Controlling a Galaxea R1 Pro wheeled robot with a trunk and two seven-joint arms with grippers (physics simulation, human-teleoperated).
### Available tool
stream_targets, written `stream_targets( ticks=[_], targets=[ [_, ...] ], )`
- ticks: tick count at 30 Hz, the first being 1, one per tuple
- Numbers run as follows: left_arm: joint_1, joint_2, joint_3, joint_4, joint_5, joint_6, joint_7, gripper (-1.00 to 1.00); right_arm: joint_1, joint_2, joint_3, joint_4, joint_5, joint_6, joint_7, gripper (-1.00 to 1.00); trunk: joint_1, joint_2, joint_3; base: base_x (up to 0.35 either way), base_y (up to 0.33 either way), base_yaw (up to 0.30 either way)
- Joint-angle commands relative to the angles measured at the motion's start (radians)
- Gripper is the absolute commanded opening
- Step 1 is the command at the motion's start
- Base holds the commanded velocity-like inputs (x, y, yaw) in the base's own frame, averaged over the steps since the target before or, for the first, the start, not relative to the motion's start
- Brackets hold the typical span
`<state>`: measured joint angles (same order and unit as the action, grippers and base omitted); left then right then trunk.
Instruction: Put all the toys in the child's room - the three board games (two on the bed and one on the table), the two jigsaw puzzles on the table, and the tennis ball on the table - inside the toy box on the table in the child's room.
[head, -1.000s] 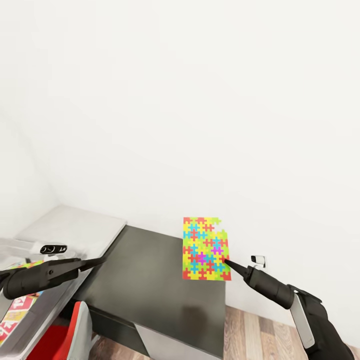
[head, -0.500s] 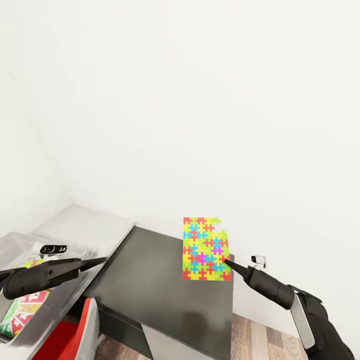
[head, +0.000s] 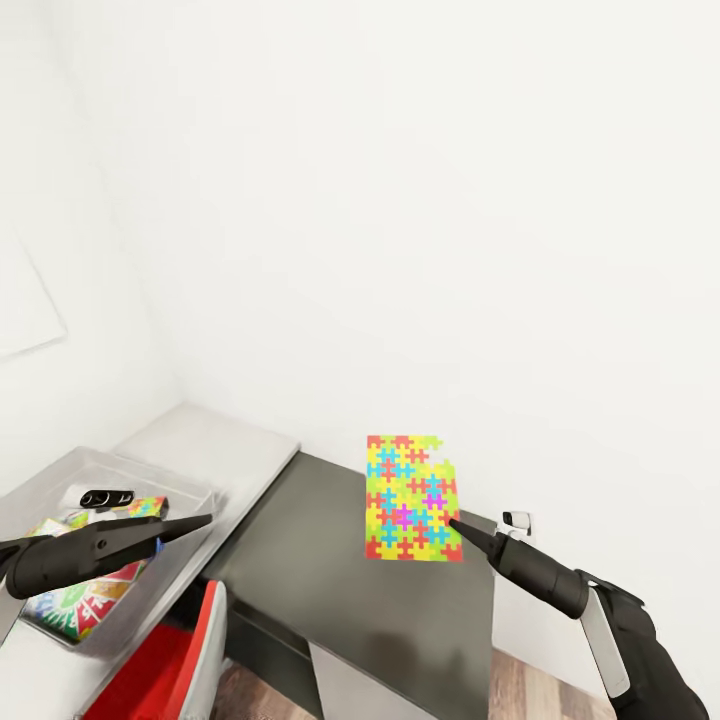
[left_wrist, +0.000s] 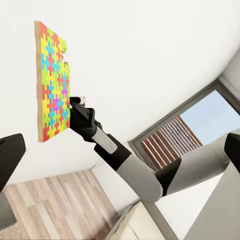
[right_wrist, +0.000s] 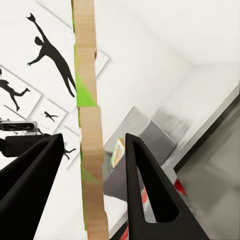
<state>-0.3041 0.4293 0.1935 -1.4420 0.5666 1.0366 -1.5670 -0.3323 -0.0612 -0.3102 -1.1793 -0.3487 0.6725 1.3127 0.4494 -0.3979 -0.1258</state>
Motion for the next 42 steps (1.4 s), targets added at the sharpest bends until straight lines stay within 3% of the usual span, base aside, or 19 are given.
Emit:
stream_targets(
  ticks=[1, 26, 42],
  targets=[
    [-0.001, 0.000, 0.000, 0.000, -0.001, 0.011, -0.004, 1.00, -0.001, 0.000, -0.001, 0.000, -0.003, 0.008, 0.001, -1.00, 0.001, -0.002, -0.001, -0.016, 0.016, 0.236],
    [-0.001, -0.001, -0.006, 0.000, -0.001, 0.011, -0.004, 1.00, -0.001, 0.000, -0.001, 0.002, -0.002, 0.008, 0.000, -1.00, 0.001, -0.002, 0.020, -0.001, 0.002, 0.256],
    [-0.001, -0.001, -0.005, 0.000, -0.001, 0.011, -0.004, 1.00, -0.001, -0.001, -0.002, 0.003, -0.002, 0.009, 0.000, -1.00, 0.001, -0.002, 0.033, -0.032, 0.098, 0.258]
  ],
)
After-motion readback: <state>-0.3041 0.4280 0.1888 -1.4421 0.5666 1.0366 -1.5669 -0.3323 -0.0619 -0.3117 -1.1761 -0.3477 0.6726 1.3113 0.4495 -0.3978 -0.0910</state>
